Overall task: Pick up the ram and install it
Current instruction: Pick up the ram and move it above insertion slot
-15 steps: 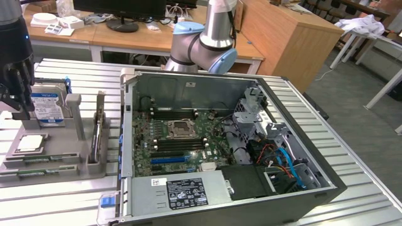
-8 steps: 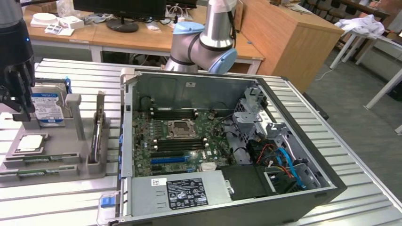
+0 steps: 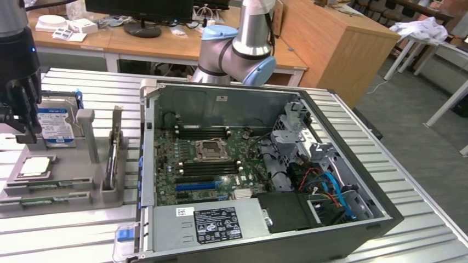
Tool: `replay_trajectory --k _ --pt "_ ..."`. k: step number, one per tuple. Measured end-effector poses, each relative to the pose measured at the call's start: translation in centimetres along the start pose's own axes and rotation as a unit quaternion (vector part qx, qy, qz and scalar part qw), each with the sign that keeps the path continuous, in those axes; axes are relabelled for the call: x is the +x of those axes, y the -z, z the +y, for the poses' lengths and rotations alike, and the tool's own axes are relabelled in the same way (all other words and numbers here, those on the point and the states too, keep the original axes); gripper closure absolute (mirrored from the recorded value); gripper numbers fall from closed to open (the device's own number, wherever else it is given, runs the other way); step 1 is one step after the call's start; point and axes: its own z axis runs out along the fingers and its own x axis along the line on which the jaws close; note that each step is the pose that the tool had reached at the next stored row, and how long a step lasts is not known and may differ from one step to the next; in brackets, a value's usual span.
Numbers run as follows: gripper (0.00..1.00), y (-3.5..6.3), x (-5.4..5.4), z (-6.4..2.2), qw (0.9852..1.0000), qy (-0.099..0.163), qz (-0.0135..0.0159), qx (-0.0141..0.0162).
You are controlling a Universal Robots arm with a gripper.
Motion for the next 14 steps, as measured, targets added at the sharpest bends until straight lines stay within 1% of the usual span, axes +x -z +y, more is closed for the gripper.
replay_trajectory --k 14 --pt "0.71 -0.81 0.00 -0.03 1.0000 0.000 0.0000 0.0000"
